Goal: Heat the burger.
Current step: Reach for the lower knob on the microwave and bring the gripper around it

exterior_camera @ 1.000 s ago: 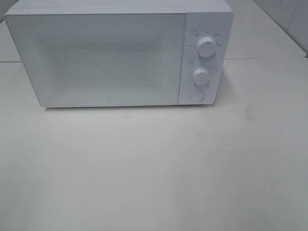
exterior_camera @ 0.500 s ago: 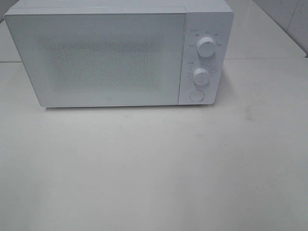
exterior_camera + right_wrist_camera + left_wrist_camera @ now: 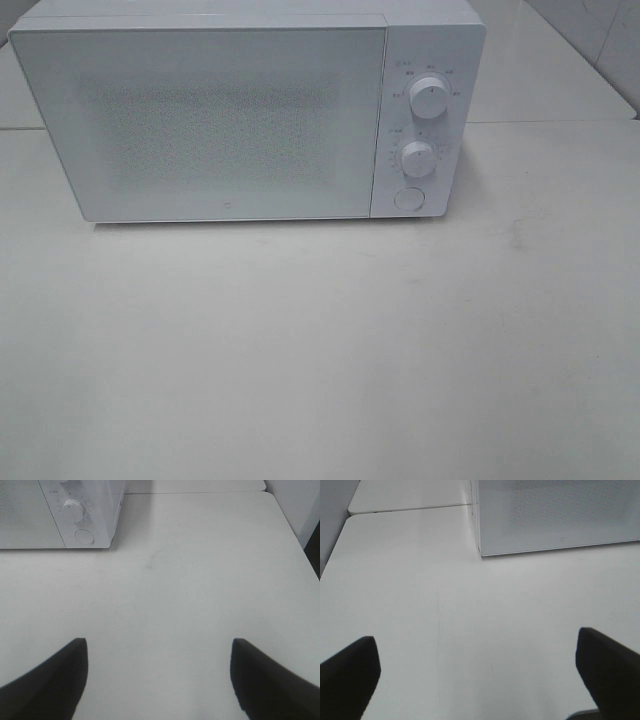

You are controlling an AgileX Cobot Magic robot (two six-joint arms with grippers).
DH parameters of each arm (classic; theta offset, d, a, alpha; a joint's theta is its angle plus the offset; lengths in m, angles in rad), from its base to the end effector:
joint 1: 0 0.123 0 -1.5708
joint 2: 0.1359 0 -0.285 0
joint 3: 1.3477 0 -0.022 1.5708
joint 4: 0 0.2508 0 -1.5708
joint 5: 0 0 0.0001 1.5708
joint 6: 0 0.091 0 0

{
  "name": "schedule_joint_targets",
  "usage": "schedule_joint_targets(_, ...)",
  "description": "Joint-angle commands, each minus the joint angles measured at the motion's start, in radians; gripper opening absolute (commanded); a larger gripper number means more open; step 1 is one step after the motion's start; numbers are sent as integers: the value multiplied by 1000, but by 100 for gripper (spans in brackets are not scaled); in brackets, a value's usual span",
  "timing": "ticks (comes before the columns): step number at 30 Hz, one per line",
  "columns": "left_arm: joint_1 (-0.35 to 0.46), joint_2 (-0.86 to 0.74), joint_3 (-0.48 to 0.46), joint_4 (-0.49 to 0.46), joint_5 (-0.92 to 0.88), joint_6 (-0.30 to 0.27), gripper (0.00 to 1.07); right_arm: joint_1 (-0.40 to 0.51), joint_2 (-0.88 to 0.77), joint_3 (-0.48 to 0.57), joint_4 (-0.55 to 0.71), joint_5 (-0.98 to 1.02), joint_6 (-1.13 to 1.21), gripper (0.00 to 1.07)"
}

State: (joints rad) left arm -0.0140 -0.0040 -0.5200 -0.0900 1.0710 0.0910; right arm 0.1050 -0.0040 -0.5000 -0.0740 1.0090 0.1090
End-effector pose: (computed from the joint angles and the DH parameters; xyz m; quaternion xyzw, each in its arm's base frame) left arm -0.0085 -0.0071 0.2822 0.0470 0.8475 -0.0246 0.5282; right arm -0.0029 -0.0060 0.2817 0.0022 0.8378 0.0214 0.5456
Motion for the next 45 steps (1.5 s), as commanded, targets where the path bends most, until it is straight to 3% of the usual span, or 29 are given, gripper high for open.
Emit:
schedule_joint_targets(1,4,-18,2,-9,-2,-5,102,-5,-24,0,4,-11,-6,76)
schedule_joint_targets(18,4,-18,2,-9,-2,-5,102,-5,12,-37,7,-34,-10,76)
schedule_joint_targets(45,4,-18,2,-9,-2,-5,102,-5,426,-39,8,-455,-10,76)
